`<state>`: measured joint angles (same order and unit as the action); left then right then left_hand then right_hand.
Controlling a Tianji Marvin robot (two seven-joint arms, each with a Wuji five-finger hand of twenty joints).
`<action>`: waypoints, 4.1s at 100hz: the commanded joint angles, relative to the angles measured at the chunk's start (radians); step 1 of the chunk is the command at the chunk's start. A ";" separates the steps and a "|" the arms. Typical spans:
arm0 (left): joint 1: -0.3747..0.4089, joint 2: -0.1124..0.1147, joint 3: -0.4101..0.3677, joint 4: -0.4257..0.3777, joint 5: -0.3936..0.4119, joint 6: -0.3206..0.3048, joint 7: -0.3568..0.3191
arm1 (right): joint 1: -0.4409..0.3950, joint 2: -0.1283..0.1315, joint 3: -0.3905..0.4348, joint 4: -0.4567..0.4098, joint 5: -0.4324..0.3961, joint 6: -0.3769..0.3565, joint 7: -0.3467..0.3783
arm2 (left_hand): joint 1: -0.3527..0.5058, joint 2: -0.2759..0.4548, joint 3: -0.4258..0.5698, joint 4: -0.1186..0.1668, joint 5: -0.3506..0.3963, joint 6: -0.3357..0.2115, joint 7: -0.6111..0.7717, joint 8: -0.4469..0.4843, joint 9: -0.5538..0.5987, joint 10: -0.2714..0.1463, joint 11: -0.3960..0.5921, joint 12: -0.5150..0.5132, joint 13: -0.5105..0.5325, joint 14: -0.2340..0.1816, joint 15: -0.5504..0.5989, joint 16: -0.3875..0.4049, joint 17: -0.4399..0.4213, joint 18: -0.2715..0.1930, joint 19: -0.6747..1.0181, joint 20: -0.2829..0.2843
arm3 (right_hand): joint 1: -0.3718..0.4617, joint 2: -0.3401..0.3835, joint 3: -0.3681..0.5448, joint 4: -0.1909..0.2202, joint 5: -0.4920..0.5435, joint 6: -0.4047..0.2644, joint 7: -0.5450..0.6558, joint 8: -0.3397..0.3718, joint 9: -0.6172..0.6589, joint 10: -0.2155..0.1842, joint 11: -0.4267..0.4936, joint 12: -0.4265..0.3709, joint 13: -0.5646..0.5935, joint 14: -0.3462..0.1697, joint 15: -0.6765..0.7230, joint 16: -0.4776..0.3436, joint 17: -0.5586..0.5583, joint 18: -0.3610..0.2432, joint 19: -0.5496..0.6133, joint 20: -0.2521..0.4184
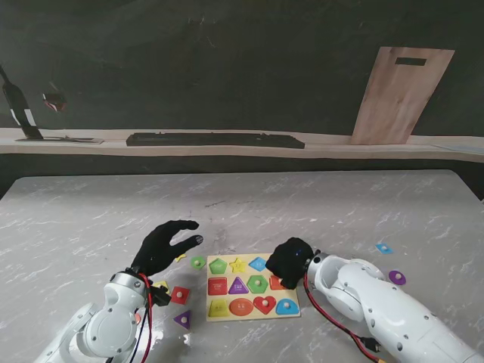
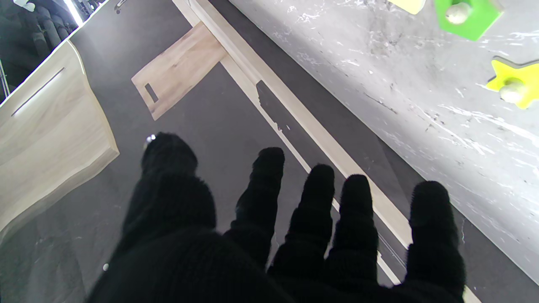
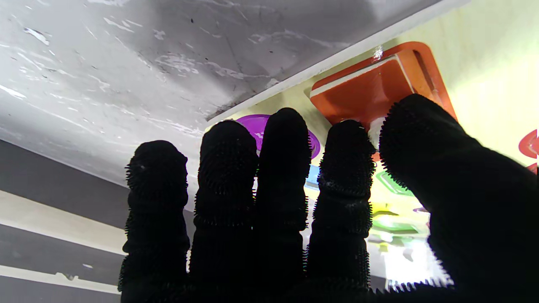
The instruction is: Fit puzzle pieces into a puzzle board
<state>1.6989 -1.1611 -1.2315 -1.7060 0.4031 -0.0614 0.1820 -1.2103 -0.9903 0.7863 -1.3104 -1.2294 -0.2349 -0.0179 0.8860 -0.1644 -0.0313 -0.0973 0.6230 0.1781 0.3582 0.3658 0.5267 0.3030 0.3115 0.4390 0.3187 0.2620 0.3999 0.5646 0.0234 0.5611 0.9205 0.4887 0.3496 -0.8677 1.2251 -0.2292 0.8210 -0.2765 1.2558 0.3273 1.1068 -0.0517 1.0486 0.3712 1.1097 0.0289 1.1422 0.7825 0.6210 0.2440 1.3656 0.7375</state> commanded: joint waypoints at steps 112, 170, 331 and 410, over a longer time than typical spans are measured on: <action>0.000 -0.001 0.002 -0.001 -0.005 0.002 -0.001 | -0.068 0.007 0.076 -0.036 -0.007 0.006 0.093 | 0.011 0.035 -0.010 0.022 0.011 -0.009 -0.011 -0.004 -0.005 -0.004 -0.010 -0.010 0.003 0.010 -0.006 0.003 -0.005 -0.171 -0.004 -0.009 | 0.077 0.122 0.036 0.025 -0.097 -0.093 -0.069 -0.059 -0.153 0.017 -0.010 0.021 -0.126 -0.018 -0.041 0.006 -0.089 -0.008 -0.039 0.026; -0.001 -0.001 0.003 -0.001 -0.008 0.005 -0.003 | -0.302 0.001 0.450 -0.207 -0.173 0.096 0.137 | 0.012 0.036 -0.010 0.022 0.010 -0.008 -0.010 -0.004 -0.005 -0.005 -0.009 -0.010 0.004 0.008 -0.005 0.003 -0.005 -0.171 -0.005 -0.009 | 0.002 0.132 -0.081 -0.025 -0.158 -0.043 -0.091 -0.062 -0.140 0.008 -0.013 0.071 -0.112 -0.008 -0.043 -0.001 -0.077 -0.012 -0.020 0.034; -0.030 -0.001 0.033 0.021 -0.019 0.036 -0.021 | -0.200 0.010 0.614 0.017 -0.053 0.440 0.531 | 0.012 0.037 -0.010 0.022 0.010 -0.007 -0.010 -0.004 -0.007 -0.005 -0.009 -0.010 0.000 0.009 -0.006 0.003 -0.007 -0.171 -0.006 -0.009 | -0.046 0.086 -0.102 0.018 -0.078 0.082 -0.196 0.041 -0.114 0.055 -0.010 0.097 -0.097 0.033 -0.013 0.008 -0.078 0.023 0.012 0.059; -0.028 0.000 0.030 0.017 -0.017 0.040 -0.023 | -0.187 0.013 0.549 0.078 0.004 0.499 0.515 | 0.013 0.038 -0.010 0.022 0.009 -0.008 -0.011 -0.004 -0.009 -0.004 -0.009 -0.010 -0.002 0.009 -0.007 0.003 -0.009 -0.172 -0.007 -0.009 | 0.092 0.061 -0.032 -0.021 -0.002 0.000 -0.066 -0.051 -0.006 0.047 0.006 0.055 -0.009 0.036 0.019 0.009 -0.008 0.033 0.045 0.058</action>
<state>1.6685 -1.1608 -1.2015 -1.6834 0.3894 -0.0248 0.1614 -1.3812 -0.9746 1.3486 -1.2566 -1.2265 0.2613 0.4985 0.8860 -0.1642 -0.0314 -0.0973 0.6229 0.1782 0.3583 0.3658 0.5267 0.3033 0.3115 0.4376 0.3186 0.2622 0.3999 0.5646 0.0234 0.5612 0.9205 0.4887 0.3823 -0.8255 1.1805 -0.2579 0.7903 -0.2132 1.2195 0.3199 1.0583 -0.0192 1.0373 0.4371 1.0657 0.0570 1.1313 0.7825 0.5955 0.2434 1.3636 0.7800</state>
